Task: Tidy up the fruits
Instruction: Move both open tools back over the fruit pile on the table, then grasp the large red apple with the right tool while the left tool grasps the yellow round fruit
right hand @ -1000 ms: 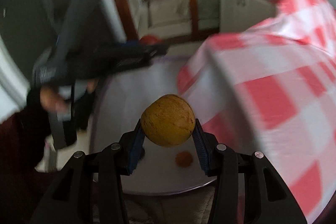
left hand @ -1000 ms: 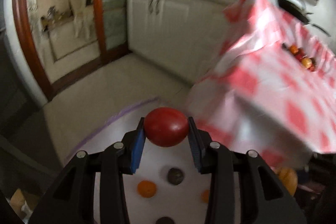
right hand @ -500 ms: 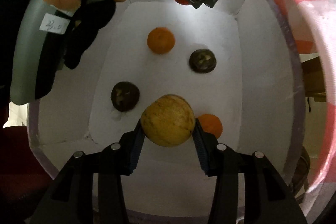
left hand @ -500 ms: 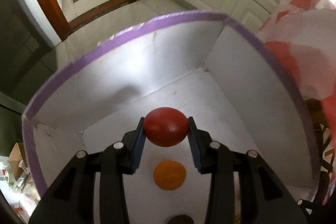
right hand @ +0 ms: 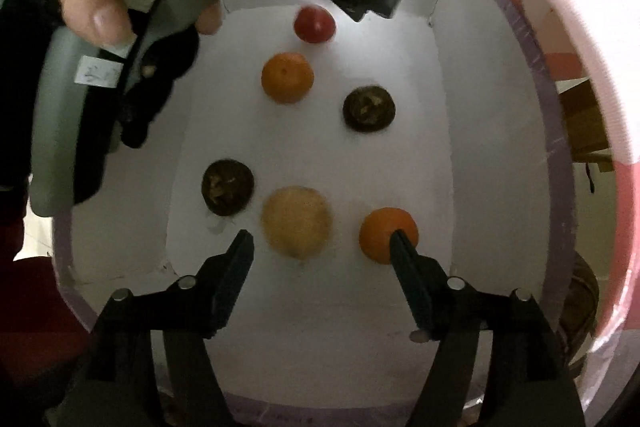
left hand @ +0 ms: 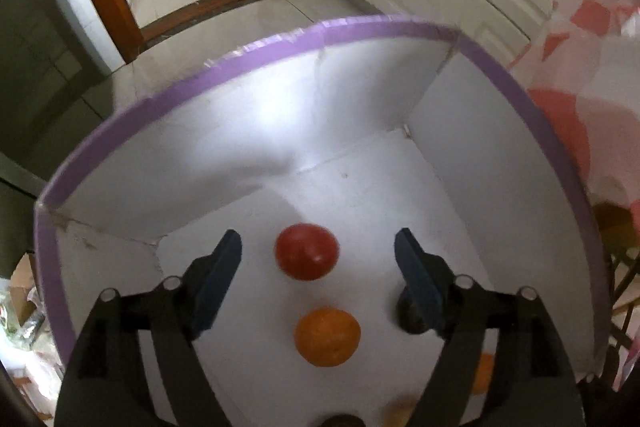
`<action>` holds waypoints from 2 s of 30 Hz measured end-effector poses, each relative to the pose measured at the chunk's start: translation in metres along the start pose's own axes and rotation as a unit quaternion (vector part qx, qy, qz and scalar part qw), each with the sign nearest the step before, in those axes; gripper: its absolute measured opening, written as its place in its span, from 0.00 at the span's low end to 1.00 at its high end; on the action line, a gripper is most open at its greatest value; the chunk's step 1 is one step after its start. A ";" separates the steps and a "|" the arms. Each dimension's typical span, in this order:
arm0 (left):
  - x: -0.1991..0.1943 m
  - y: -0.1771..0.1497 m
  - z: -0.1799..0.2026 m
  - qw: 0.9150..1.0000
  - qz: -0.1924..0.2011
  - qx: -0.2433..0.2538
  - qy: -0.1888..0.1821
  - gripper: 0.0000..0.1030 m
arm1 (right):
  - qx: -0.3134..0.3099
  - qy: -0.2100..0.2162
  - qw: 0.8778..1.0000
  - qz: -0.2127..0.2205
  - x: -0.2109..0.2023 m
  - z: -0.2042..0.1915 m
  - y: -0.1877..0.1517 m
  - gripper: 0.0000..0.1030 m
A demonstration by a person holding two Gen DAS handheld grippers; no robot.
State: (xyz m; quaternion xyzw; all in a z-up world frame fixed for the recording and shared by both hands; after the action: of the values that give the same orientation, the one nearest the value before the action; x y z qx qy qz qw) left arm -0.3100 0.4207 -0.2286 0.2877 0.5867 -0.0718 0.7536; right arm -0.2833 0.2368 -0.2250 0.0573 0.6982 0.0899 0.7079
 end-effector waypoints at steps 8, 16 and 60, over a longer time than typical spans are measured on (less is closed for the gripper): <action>-0.025 0.017 -0.001 0.999 0.040 -0.023 0.005 0.86 | -0.036 -0.009 0.998 0.058 -0.032 -0.014 0.003 0.72; -0.080 0.044 0.013 0.992 0.123 0.000 0.036 0.89 | -0.043 -0.037 0.989 0.134 -0.079 -0.012 0.013 0.72; -0.123 0.025 0.596 0.932 0.091 0.089 -0.339 0.98 | 0.593 -0.233 0.703 0.316 -0.278 0.489 -0.362 0.84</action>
State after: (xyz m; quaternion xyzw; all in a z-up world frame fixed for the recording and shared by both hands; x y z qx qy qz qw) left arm 0.1665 0.1037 -0.0187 0.3644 0.2585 -0.1486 0.8822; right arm 0.2195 -0.1533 -0.0189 0.7017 0.3612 -0.1406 0.5978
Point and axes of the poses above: each gripper's, at about its wrist camera, not at the fingertips, and x roughly the way its jaws point, z to its right, y to its top, the point moved 8 cm from there along x, roughly the way its jaws point, and after that the axes turned 9 degrees about -x, right-handed, at the moved point
